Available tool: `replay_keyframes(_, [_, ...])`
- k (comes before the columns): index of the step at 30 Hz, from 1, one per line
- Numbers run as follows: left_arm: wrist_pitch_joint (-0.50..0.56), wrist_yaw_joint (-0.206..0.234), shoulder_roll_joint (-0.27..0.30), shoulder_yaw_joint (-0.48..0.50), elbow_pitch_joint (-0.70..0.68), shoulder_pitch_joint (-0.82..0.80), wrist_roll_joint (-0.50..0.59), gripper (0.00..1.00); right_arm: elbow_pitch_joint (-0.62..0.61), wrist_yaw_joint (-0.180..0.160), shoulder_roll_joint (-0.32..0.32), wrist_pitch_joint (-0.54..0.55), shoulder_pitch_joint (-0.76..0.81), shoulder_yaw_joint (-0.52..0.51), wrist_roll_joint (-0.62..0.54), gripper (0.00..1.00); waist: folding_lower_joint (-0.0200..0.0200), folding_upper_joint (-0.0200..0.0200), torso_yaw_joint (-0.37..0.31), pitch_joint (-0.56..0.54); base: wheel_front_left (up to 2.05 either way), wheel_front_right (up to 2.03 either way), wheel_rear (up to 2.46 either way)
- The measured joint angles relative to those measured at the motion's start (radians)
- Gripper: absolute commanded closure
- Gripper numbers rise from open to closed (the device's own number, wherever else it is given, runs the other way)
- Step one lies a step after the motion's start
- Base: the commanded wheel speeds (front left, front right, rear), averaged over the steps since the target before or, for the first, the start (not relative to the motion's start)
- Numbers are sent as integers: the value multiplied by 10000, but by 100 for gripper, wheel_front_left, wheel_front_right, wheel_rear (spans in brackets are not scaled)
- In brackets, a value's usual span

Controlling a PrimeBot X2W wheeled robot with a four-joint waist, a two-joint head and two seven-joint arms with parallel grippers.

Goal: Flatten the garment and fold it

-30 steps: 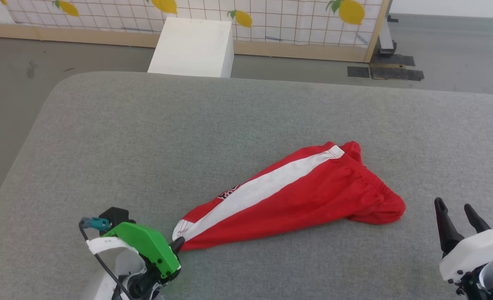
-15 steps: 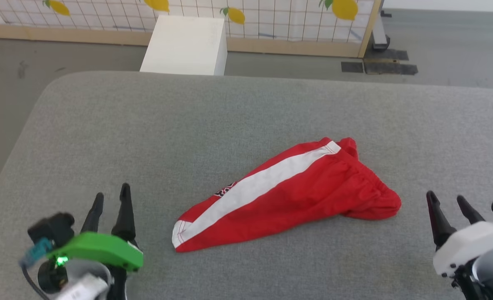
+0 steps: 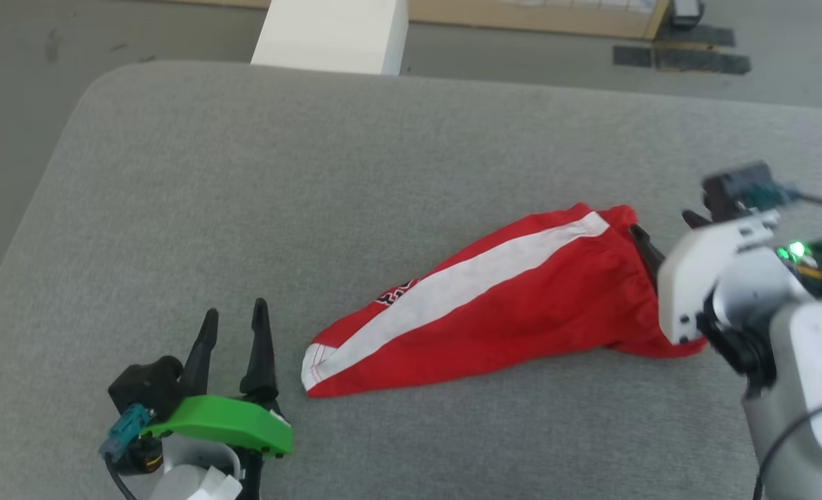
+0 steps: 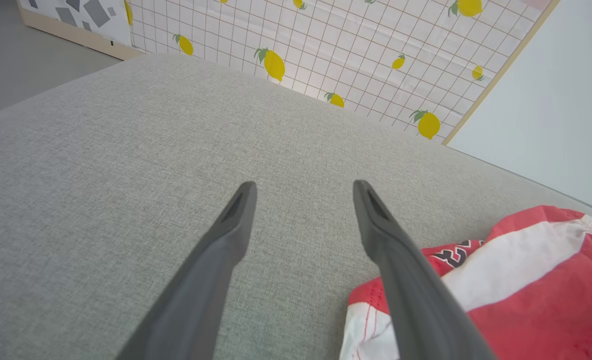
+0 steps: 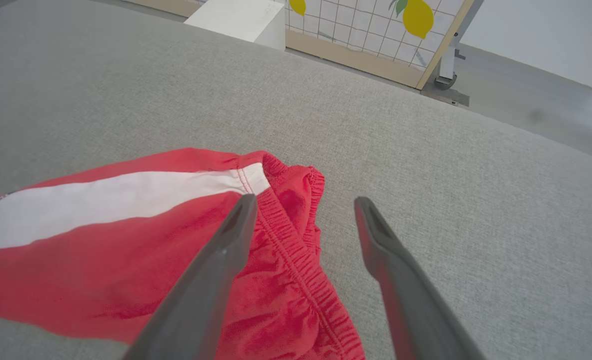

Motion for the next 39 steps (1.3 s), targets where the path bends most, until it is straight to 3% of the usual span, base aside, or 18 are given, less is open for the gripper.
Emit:
replay_keyframes(10, [-27, -477, -608, 351, -234, -290, 623, 0, 1672, 0, -940, 1998, -2142, 2023, 73, 0, 0, 0, 714, 826, 0, 0, 0])
replay_keyframes(18, [-27, -817, -857, 617, -105, -392, 763, 0, 2334, 0, -1292, 2217, -2541, 3156, 535, 0, 0, 0, 1127, 1228, 0, 0, 0])
replay_keyframes(19, [-27, -832, -867, 662, -71, -400, 763, 0, 2389, 0, -1290, 2255, -2551, 3183, 616, 51, 0, 0, 1145, 1251, 0, 0, 0])
replay_keyframes(20, [-27, -846, -871, 686, -38, -402, 767, 0, 2416, 0, -1302, 2255, -2555, 3218, 658, 64, 0, 0, 1149, 1254, 0, 0, 0])
replay_keyframes(21, [-27, -880, -886, 711, -6, -402, 779, 0, 2441, 0, -1312, 2247, -2568, 3264, 704, 100, 1, 0, 1143, 1244, 0, 0, 0])
replay_keyframes(26, [-27, -938, -936, 788, 75, -401, 1041, 0, 2477, 0, -1313, 1898, -2653, 3239, 951, 100, 1, 0, 1036, 1074, 0, 0, 0])
replay_keyframes(32, [-27, -1051, -966, 861, 169, -399, 1137, 0, 2270, 0, -1244, 991, -3331, 2406, 1003, 100, 1, 0, 828, 743, 0, 0, 0])
replay_keyframes(39, [-27, -1099, -980, 934, 339, -361, 1200, 0, 871, 0, -1229, 173, -2931, 1536, 1360, 100, 0, 0, 547, 179, 0, 0, 0])
